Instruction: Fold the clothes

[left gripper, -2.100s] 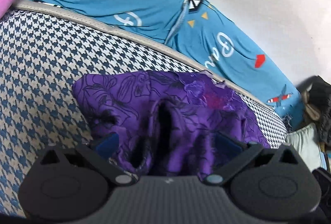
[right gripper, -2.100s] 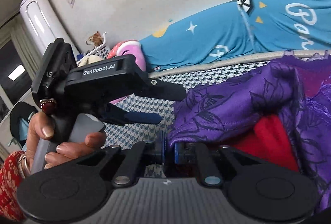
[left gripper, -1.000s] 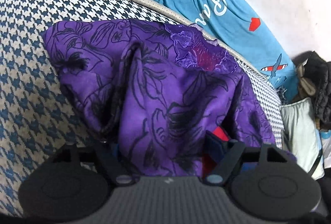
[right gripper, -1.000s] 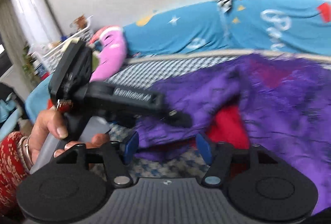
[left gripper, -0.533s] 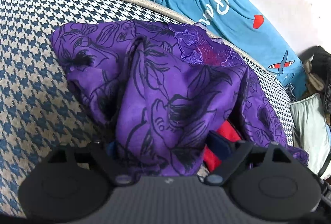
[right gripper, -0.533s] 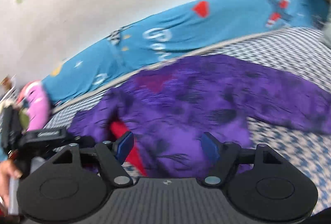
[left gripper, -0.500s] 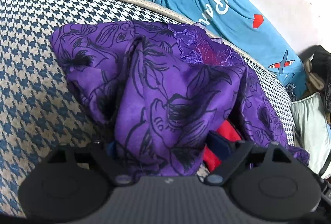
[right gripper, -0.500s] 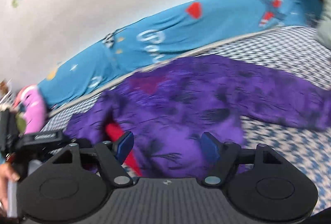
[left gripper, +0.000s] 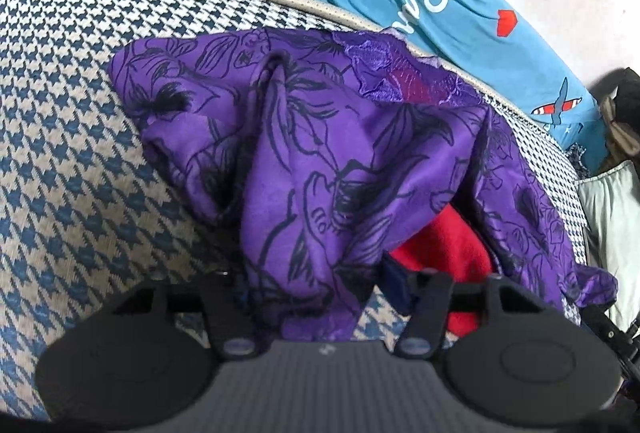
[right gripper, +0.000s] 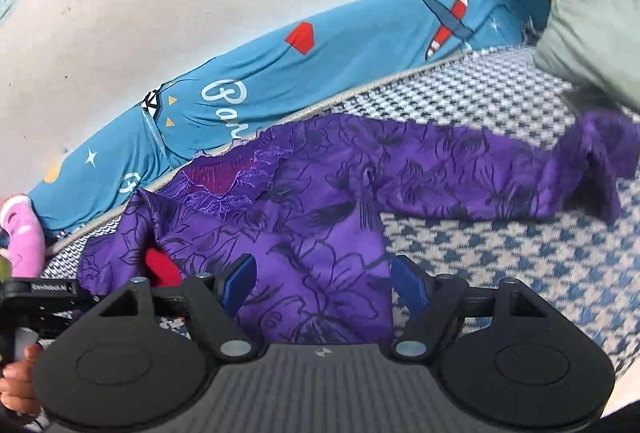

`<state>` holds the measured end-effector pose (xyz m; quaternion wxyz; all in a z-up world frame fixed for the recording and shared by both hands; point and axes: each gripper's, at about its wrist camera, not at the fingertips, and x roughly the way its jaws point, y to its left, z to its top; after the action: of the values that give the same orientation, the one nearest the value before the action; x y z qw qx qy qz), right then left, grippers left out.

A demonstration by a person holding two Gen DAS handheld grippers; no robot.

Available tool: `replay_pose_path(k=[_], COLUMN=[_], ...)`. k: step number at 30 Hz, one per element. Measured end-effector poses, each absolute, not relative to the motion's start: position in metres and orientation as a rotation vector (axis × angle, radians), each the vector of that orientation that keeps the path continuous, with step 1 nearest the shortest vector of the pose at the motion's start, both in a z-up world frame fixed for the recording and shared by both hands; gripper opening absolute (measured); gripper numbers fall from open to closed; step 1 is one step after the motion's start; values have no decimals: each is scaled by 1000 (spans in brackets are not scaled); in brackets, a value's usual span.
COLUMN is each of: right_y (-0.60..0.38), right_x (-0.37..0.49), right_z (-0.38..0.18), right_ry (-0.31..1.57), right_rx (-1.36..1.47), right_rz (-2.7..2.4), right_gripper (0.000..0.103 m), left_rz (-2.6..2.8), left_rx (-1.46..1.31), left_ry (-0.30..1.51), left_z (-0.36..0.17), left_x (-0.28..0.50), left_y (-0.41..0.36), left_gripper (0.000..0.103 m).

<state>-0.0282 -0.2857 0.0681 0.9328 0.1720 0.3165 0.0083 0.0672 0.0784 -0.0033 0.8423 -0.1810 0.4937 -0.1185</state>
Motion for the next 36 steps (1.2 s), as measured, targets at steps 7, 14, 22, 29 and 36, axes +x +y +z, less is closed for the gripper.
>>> replay_pose_path(k=[7,14,22,29,36], right_y=[-285,-275,-274,-293,-296], right_x=[-21,-19,-20,-27,-18], right_z=[49,39,50,74,72], right_ry=[771,798,700,515,534], right_rx=[384,363,348,410,398], right_rz=[57,106,110,34,-62], right_gripper=[78,62,16,14,18], left_rz=[-225,-189,-107,-11,-13], left_rx=[-386,-444,-442,-448,-499], left_ry=[1047,1046,1011,948,957], left_z=[-7,-13,-13,-5,-8], left_x=[60,45,25,19,20], left_y=[83,94,108,129,146], left_gripper=[43,35,31,31,31])
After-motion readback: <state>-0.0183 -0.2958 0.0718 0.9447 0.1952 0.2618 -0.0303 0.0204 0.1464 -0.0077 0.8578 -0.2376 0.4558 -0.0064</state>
